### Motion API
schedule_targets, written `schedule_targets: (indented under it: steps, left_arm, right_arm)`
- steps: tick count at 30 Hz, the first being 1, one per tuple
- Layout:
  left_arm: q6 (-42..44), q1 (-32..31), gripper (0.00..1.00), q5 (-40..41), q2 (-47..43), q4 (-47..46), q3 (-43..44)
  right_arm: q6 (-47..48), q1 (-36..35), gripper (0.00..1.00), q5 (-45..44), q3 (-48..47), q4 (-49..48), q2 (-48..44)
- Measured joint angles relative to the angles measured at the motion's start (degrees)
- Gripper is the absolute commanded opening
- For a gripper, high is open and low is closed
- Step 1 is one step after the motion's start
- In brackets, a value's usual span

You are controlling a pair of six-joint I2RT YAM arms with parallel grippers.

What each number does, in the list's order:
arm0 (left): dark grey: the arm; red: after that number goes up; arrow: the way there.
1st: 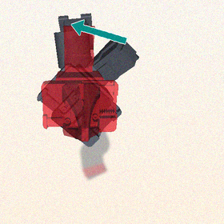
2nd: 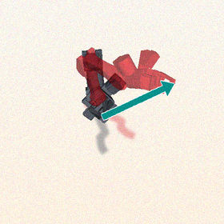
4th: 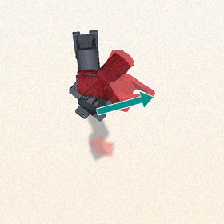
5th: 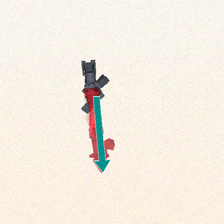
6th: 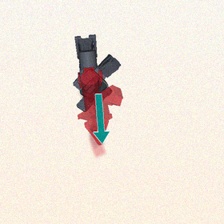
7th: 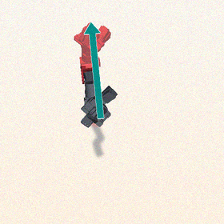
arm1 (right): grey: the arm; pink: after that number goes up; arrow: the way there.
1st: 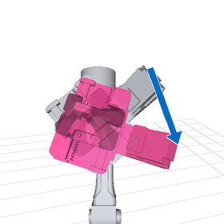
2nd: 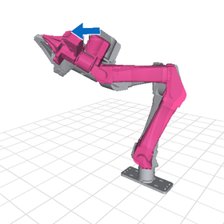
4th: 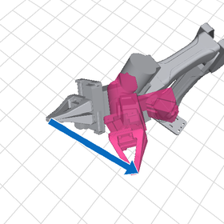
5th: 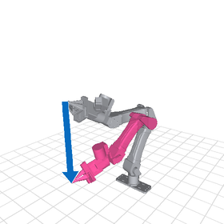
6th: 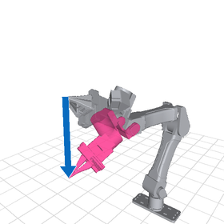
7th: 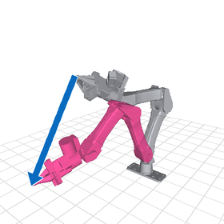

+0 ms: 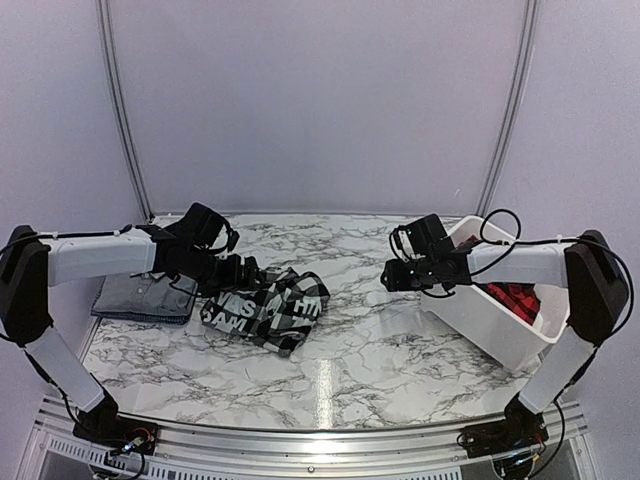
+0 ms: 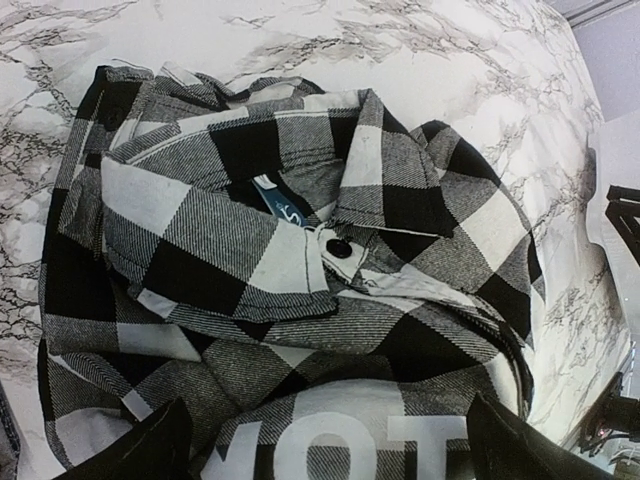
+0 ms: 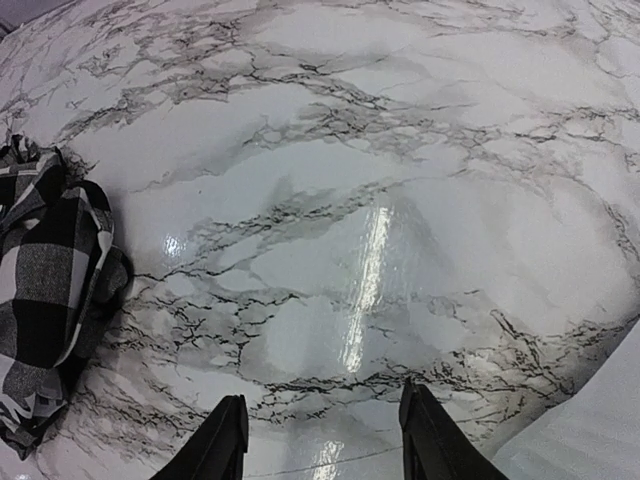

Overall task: Fold and stack the long sleeve shirts
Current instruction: Move the bin to the corner of the board.

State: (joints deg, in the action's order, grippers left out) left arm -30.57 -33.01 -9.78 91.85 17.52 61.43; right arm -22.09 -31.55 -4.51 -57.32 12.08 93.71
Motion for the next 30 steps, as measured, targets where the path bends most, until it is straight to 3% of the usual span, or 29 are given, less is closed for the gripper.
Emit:
schedule_targets:
  steps: [9, 26, 30]
  left_arm:
    - [-0.2, 0.0, 0.99, -0.7, 1.1, -0.1, 1.0]
    - [-0.1, 0.0, 0.99, -0.8, 1.1, -0.2, 1.6]
    - [-0.1, 0.0, 0.89, -0.8, 1.1, -0.1, 2.3]
  right_arm:
    - [2.2, 5.4, 0.51, 2.9, -5.9, -6.3, 7.1]
    - [6.2, 16.2, 0.56, 1.2, -24.7, -3.5, 24.3]
    - [5.6, 18.5, 0.60, -2.6, -24.1, -0.6, 24.3]
